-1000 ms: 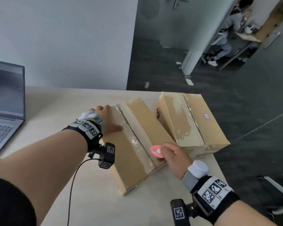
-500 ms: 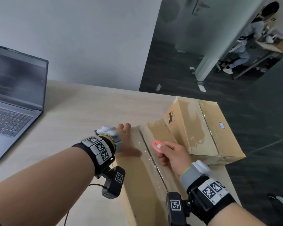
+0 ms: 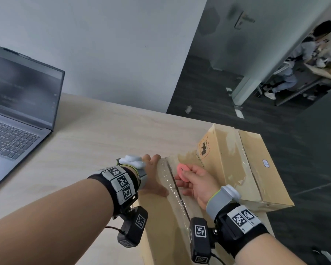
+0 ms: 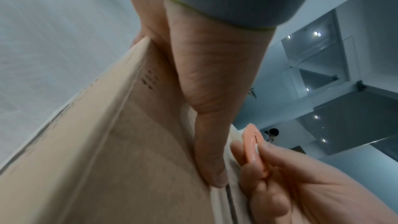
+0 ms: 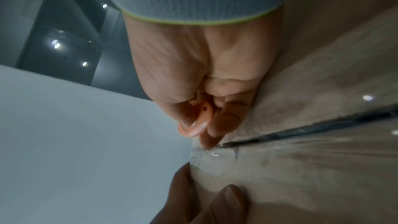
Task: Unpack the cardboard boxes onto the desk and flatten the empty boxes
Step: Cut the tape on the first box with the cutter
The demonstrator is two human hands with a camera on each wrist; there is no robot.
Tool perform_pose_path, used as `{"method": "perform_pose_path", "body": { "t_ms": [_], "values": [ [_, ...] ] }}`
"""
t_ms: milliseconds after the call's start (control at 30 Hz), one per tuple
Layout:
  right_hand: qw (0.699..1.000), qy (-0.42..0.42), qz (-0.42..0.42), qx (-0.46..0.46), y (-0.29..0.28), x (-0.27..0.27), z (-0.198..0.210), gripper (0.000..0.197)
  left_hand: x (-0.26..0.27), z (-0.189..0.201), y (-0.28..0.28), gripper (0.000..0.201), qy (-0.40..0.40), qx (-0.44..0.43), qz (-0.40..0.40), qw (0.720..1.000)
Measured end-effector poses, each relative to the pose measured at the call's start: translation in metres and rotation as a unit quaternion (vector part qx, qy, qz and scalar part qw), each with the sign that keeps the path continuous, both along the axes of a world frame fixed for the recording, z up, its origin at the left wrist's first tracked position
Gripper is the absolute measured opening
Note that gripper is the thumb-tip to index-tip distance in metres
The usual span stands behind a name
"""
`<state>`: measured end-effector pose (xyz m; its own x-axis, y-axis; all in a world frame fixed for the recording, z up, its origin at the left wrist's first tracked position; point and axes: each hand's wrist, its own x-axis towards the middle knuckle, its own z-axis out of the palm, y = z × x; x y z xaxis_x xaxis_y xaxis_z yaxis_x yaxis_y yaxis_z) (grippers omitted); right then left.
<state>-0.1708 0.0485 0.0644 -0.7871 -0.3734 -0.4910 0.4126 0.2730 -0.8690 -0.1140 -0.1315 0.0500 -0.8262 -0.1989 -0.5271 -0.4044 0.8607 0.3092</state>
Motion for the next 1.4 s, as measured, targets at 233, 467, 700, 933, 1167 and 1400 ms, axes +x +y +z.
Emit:
{"method": "perform_pose_path", "body": {
  "t_ms": [233, 467, 700, 933, 1167, 1400],
  "values": [
    [0.958, 0.197, 0.095, 0.185, -0.020, -0.013, -0.005, 0.018, 0.001, -0.002, -0.003, 0.115, 0.012, 0.005, 0.002, 1.000],
    [0.902, 0.283, 0.157, 0.285, -0.041, -0.020, -0.003, 0.017, 0.003, -0.006, -0.005, 0.111, 0.025, 0.013, 0.002, 1.000],
    [0.874, 0.296, 0.186, 0.338, -0.051, -0.017, 0.005, 0.017, 0.004, -0.007, -0.003, 0.110, 0.031, 0.017, 0.004, 0.999],
    [0.853, 0.300, 0.209, 0.373, -0.058, -0.015, 0.007, 0.015, 0.006, -0.005, -0.003, 0.105, 0.042, 0.015, -0.003, 0.999],
    [0.840, 0.294, 0.240, 0.388, -0.062, -0.015, 0.013, 0.014, 0.006, -0.006, -0.004, 0.103, 0.049, 0.011, -0.004, 0.999],
    [0.826, 0.296, 0.251, 0.408, -0.052, -0.009, 0.013, 0.010, 0.005, -0.006, -0.006, 0.116, 0.028, -0.017, -0.004, 0.999]
  ]
}}
